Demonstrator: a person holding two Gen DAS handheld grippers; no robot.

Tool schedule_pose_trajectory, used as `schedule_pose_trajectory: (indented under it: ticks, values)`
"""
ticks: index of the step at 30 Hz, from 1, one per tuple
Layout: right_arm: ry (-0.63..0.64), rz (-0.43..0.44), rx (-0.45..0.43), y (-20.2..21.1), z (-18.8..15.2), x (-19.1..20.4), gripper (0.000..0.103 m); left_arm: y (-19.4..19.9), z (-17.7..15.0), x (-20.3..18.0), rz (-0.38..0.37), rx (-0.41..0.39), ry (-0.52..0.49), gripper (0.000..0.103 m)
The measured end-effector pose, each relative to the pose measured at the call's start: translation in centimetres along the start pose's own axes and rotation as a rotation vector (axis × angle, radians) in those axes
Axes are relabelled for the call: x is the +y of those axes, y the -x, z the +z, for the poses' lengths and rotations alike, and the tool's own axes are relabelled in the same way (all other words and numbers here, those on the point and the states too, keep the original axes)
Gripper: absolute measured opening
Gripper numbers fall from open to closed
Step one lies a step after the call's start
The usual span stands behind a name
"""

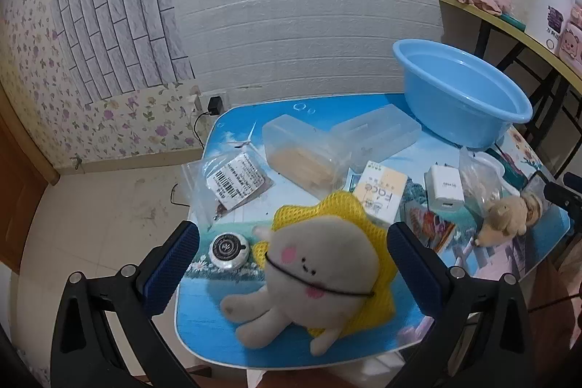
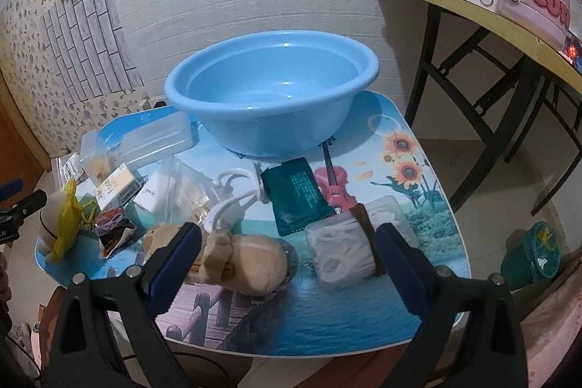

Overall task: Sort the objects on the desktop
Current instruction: 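Grasp the white plush doll with the left tool while the right tool grasps the clear strapped box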

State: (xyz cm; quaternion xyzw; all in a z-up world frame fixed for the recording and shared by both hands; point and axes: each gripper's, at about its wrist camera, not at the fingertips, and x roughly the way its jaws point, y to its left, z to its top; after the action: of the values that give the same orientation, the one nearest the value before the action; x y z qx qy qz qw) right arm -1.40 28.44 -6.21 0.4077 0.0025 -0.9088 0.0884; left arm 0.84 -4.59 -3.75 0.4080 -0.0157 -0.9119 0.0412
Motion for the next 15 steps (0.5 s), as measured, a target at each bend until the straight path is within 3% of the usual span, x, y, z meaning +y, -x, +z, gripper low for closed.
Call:
schedule_pose_trajectory:
  ticks: [10,15]
  values:
    - [-0.006,0.016,0.005,0.1,-0.7,-0.2,0.098,0.4,-1.5,1.2,0.003,0.002,-0.027,0.103]
    - [-0.004,0.030,0.016,-0.2,-1.2,-0.2,0.097,0.1,-2.4,1.4,-0.064,0.019,-0.025,0.103]
